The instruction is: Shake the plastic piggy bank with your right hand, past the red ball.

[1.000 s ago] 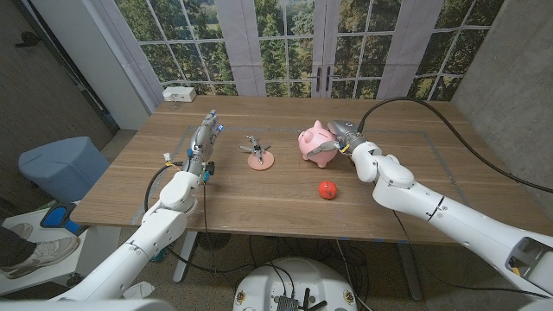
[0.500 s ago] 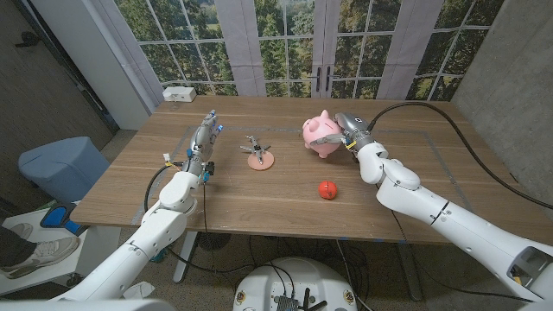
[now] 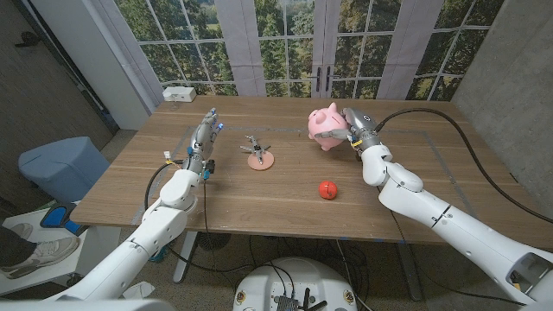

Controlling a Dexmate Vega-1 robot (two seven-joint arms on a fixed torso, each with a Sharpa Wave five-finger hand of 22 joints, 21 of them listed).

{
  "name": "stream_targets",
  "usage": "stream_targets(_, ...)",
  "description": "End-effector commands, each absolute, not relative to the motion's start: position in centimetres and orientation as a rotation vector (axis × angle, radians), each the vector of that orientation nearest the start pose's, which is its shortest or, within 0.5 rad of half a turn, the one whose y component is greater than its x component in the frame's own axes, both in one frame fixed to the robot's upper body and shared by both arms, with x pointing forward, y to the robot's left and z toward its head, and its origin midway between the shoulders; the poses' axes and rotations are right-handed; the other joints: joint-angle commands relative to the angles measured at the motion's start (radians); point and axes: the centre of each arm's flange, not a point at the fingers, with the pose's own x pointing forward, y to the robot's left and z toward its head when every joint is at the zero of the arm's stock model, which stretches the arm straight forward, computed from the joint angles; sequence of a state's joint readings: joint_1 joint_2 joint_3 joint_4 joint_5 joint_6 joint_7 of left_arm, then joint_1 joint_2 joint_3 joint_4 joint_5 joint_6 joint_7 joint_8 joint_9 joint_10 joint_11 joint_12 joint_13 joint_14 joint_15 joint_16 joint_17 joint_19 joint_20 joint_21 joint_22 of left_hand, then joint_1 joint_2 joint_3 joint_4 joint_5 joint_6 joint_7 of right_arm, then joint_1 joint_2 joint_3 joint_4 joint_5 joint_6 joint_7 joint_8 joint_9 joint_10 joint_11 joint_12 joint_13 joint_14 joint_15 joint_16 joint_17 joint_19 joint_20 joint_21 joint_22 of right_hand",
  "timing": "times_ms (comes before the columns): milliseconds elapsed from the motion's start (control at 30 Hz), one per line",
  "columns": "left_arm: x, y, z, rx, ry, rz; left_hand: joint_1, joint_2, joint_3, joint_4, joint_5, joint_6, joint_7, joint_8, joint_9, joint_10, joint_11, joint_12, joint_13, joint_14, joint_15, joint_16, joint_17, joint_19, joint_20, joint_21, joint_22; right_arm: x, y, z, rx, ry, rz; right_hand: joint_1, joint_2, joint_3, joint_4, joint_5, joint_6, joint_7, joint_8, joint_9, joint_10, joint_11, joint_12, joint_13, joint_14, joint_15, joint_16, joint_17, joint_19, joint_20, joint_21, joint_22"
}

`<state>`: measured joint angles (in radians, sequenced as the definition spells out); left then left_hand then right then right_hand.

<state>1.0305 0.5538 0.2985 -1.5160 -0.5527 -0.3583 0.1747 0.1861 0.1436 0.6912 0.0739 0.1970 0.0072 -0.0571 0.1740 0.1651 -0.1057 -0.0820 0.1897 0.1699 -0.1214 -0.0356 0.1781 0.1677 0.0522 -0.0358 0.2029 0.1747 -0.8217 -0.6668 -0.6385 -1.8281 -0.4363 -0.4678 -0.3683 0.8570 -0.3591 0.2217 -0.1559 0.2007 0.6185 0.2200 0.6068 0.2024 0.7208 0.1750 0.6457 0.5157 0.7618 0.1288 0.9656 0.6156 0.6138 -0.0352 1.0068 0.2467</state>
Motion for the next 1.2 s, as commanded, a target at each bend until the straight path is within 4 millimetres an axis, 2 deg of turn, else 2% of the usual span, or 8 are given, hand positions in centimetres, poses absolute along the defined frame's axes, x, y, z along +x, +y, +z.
stream_targets(33,60.5,30.1,-4.0,-0.028,-0.686,-0.061,-0.008,0.042,0.003,-0.005,0.005,0.003,-0.004,0.005,0.006,0.001,0.006,0.001,0.005,0.004,-0.057,0.002,0.003,0.014,-0.049,0.002,0.003,59.3,-22.4,2.0,-0.948,-0.641,-0.358,0.434,0.418,0.131,-0.005,0.012,0.420,-0.276,0.005,0.003,0.322,-0.304,0.005,0.179,0.244,-0.353,-0.006,0.594,-0.029,-0.050,0.010,-0.003)
stream_targets(433,60.9,30.2,-3.8,-0.027,-0.682,-0.056,-0.007,0.043,0.003,-0.007,0.005,0.004,-0.005,0.005,0.006,0.002,0.005,0.001,0.005,0.005,-0.056,0.002,0.003,0.014,-0.049,0.001,0.003,59.1,-24.9,2.6,-0.769,-0.678,-0.471,0.438,0.413,0.139,-0.007,0.014,0.421,-0.272,0.004,0.004,0.327,-0.300,-0.001,0.187,0.251,-0.353,-0.013,0.599,-0.033,-0.046,0.022,-0.015)
stream_targets(733,61.1,30.3,-3.7,-0.030,-0.681,-0.053,-0.007,0.043,0.003,-0.009,0.005,0.004,-0.005,0.005,0.006,0.002,0.005,0.001,0.005,0.005,-0.056,0.002,0.003,0.014,-0.051,0.001,0.003,58.7,-26.5,2.2,-0.587,-0.750,-0.622,0.439,0.410,0.145,-0.007,0.015,0.419,-0.270,0.003,0.006,0.326,-0.301,-0.007,0.196,0.254,-0.353,-0.019,0.601,-0.037,-0.046,0.031,-0.024)
stream_targets(1033,61.2,30.4,-3.7,-0.032,-0.683,-0.051,-0.007,0.044,0.002,-0.010,0.005,0.004,-0.005,0.005,0.006,0.003,0.006,0.001,0.005,0.005,-0.056,0.002,0.003,0.014,-0.051,0.001,0.003,58.4,-27.3,1.7,-0.445,-0.809,-0.772,0.438,0.410,0.150,-0.006,0.014,0.415,-0.271,0.002,0.008,0.328,-0.300,-0.013,0.199,0.253,-0.353,-0.025,0.602,-0.042,-0.047,0.040,-0.030)
stream_targets(1200,61.3,30.4,-3.7,-0.032,-0.685,-0.051,-0.007,0.045,0.002,-0.010,0.005,0.005,-0.006,0.005,0.006,0.003,0.006,0.001,0.005,0.005,-0.056,0.002,0.004,0.015,-0.052,0.001,0.003,58.3,-27.6,1.6,-0.437,-0.808,-0.789,0.438,0.409,0.153,-0.006,0.013,0.413,-0.270,0.001,0.010,0.326,-0.300,-0.019,0.199,0.253,-0.353,-0.028,0.603,-0.046,-0.047,0.044,-0.034)
